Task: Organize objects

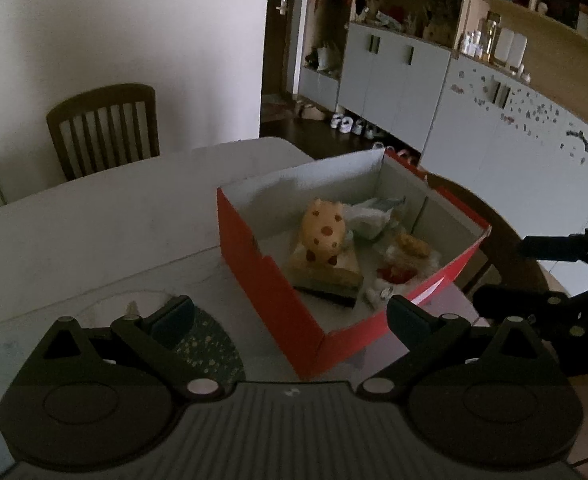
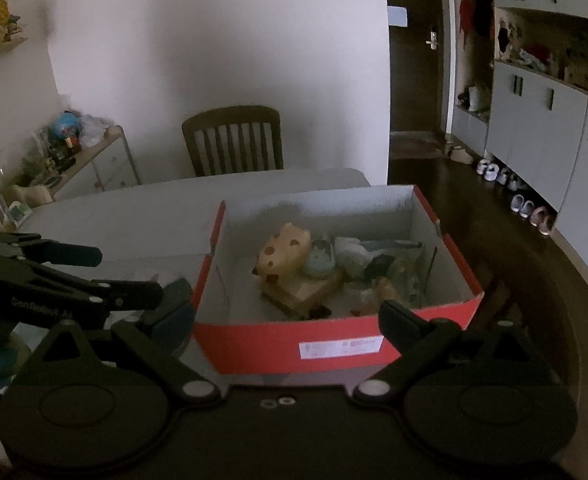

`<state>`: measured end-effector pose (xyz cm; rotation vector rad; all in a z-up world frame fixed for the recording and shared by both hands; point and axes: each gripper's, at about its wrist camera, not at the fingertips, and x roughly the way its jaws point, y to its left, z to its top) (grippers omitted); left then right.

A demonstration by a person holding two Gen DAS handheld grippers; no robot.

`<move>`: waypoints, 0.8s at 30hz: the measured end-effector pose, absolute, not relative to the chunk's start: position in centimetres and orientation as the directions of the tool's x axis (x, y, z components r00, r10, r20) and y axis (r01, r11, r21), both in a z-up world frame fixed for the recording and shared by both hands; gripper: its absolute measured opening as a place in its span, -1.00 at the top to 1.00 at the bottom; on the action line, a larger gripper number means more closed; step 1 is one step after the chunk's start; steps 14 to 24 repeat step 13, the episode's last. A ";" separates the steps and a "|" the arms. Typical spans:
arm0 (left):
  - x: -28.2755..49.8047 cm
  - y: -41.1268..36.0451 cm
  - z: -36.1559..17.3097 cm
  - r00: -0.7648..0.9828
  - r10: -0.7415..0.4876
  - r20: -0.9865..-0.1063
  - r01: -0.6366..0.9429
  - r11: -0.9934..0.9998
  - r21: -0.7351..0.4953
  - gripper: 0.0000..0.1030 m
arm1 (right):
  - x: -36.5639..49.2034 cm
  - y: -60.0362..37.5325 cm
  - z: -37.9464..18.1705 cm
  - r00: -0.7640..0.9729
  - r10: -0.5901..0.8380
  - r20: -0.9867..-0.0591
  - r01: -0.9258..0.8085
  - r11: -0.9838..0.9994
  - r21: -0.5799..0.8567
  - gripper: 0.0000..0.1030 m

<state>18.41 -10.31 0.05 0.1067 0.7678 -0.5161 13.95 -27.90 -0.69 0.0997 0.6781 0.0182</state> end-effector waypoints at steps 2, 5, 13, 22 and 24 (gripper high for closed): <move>18.4 -10.2 -0.2 0.595 -0.407 -0.693 0.487 0.869 -0.093 -1.00 | 13.8 -27.8 -0.8 0.776 0.044 -0.629 0.024 0.995 0.098 -0.92; 18.3 -10.0 -0.3 0.586 -0.412 -0.698 0.490 0.866 -0.100 -0.99 | 13.5 -27.6 -1.0 0.772 0.037 -0.634 0.035 0.994 0.100 -0.92; 18.0 -9.8 -0.3 0.568 -0.435 -0.698 0.513 0.851 -0.113 -1.00 | 13.0 -27.0 -1.4 0.765 0.028 -0.643 0.050 0.993 0.103 -0.92; 18.0 -9.8 -0.3 0.568 -0.435 -0.698 0.513 0.851 -0.113 -1.00 | 13.0 -27.0 -1.4 0.765 0.028 -0.643 0.050 0.993 0.103 -0.92; 18.0 -9.8 -0.3 0.568 -0.435 -0.698 0.513 0.851 -0.113 -1.00 | 13.0 -27.0 -1.4 0.765 0.028 -0.643 0.050 0.993 0.103 -0.92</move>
